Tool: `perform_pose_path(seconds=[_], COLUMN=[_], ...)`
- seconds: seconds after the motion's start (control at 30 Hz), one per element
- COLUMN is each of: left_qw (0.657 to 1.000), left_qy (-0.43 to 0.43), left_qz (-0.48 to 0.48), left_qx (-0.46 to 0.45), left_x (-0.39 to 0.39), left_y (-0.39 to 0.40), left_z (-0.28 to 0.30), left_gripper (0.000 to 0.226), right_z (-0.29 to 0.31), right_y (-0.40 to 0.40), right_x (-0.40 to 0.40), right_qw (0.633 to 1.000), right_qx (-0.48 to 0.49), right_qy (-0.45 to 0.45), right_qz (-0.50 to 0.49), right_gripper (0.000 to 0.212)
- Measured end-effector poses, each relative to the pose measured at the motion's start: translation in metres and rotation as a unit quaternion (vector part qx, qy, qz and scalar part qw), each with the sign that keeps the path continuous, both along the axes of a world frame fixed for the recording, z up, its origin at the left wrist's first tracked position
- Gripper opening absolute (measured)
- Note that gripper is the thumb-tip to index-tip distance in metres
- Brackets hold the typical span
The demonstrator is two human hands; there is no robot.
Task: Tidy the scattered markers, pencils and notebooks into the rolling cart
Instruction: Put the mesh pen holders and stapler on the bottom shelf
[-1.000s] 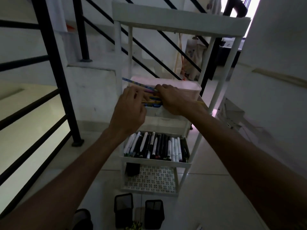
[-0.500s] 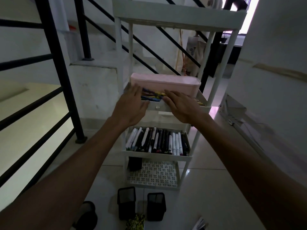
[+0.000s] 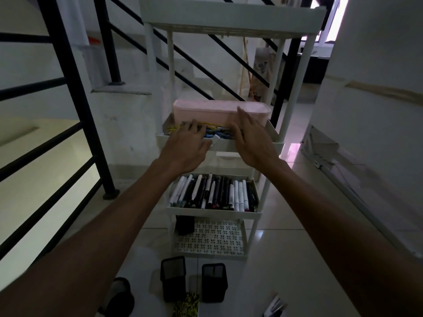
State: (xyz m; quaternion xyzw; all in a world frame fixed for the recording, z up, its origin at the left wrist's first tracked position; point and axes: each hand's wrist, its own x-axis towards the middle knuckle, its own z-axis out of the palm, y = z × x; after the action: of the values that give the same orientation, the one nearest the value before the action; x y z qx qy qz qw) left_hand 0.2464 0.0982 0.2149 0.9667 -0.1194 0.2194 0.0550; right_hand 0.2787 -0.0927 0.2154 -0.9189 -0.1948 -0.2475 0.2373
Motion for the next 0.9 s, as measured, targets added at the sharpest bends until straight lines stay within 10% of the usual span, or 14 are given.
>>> perform_pose_path(seconds=[0.4,0.9], left_qw=[0.998,0.969], left_qy=[-0.051,-0.084], left_qz=[-0.027,-0.071], left_qx=[-0.027,-0.222], left_x=[-0.005,-0.116], left_y=[-0.014,0.011], left_z=[-0.023,-0.186], left_gripper=[0.065,0.043], right_z=[-0.014,-0.152], right_y=[-0.010,-0.014], right_x=[0.001,-0.099], right_qw=[0.983,0.992], right_qx=[-0.170,0.063], right_qy=[-0.065,-0.091], right_qz=[-0.013,0.057], right_gripper=[0.068,0.046])
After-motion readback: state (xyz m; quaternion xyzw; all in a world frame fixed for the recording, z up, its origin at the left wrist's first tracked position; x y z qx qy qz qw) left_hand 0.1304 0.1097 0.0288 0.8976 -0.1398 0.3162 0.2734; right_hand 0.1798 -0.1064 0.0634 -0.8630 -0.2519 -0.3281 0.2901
